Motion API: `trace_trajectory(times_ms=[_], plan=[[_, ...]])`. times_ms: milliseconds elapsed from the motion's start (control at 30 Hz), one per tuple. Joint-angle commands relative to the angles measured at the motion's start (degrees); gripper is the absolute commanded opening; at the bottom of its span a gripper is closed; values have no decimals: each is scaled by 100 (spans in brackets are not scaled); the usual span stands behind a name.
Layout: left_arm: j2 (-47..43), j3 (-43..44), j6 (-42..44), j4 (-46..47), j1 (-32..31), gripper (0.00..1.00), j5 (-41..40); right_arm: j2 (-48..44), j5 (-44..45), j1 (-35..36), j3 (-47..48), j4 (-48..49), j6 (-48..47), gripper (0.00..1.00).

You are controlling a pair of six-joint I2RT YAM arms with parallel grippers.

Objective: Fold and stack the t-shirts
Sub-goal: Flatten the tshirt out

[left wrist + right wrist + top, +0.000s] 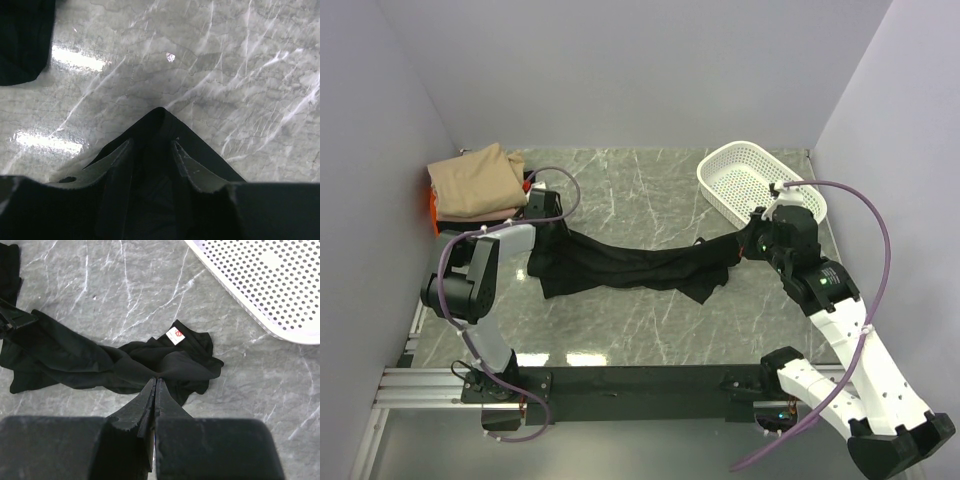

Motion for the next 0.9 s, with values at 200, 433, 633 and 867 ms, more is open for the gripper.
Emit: trace_trajectory(times_ms=[200,433,633,867], plan=[[-195,-113,-77,-210,6,32,78,9,57,-78,-38,244,-2,0],[-573,-323,-165,-263,14,36,-9,61,-22,-87,-73,270,-10,0],[-819,-473,-192,-114,14,38,-1,70,-57,-87,-108,279,-19,0],[-899,-544,-209,18,23,39,78,79,-110,-87,-117,253,-37,0]])
